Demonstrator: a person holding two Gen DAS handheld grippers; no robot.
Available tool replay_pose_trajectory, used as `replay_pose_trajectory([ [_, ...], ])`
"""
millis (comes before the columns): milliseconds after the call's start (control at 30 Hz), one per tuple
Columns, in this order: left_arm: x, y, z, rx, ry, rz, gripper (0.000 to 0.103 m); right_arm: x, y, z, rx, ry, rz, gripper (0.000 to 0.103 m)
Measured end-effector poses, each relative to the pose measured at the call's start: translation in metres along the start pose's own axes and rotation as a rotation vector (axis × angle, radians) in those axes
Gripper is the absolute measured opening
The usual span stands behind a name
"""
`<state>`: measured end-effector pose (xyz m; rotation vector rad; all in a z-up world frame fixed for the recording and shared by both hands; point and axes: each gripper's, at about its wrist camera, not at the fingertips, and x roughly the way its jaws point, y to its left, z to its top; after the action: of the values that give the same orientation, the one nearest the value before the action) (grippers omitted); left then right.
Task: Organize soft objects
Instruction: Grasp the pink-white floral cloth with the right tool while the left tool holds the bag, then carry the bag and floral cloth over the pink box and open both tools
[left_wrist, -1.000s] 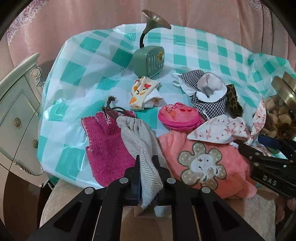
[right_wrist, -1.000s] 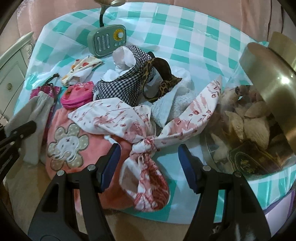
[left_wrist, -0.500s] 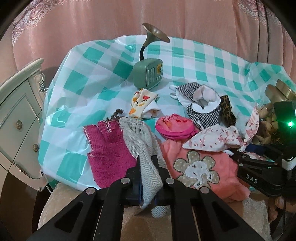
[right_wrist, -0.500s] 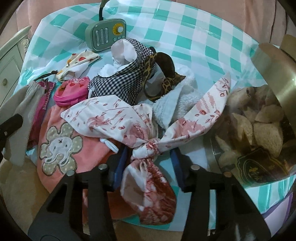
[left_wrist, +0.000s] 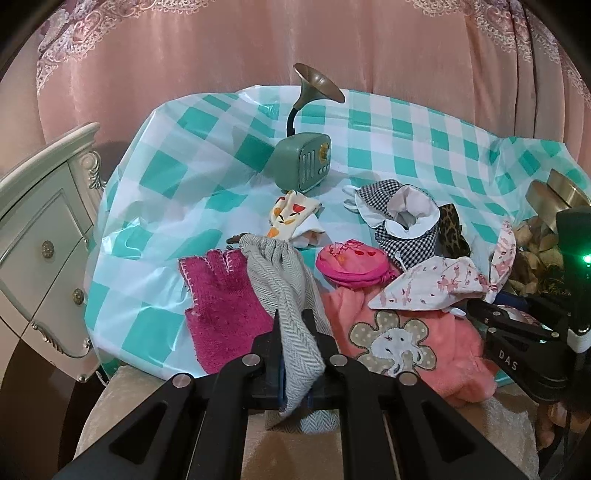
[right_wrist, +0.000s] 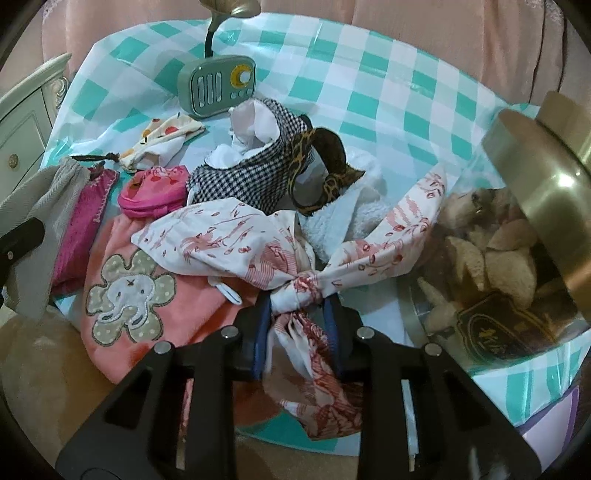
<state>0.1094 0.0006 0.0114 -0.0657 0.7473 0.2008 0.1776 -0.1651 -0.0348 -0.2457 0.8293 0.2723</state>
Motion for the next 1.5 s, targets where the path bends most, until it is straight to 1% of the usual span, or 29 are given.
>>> replay_pose_trajectory([
  [233, -0.009, 0.0, -0.002, -0.004, -0.035, 0.006, 0.007, -0.014, -0.002, 0.0, 0.004, -0.058, -0.01, 0.03],
  [500, -0.015, 0.001, -0.003, -0.006, -0.06, 0.011, 0.007, -0.042, -0.008, -0.004, 0.02, -0.17, -0.001, 0.03],
  [667, -0.021, -0.001, -0.005, 0.0, -0.078, 0.027, 0.007, -0.055, -0.008, -0.005, 0.032, -0.213, 0.005, 0.03],
  [900, -0.03, -0.001, -0.006, 0.008, -0.106, 0.049, 0.007, -0.069, -0.008, -0.012, 0.037, -0.237, 0.003, 0.03],
  [1233, -0.044, -0.003, -0.011, 0.003, -0.129, 0.052, 0.007, -0.09, -0.011, -0.024, 0.062, -0.253, 0.001, 0.03],
  [1500, -0.062, -0.008, -0.016, -0.009, -0.144, 0.027, 0.007, -0.109, -0.018, -0.037, 0.103, -0.26, 0.02, 0.03],
])
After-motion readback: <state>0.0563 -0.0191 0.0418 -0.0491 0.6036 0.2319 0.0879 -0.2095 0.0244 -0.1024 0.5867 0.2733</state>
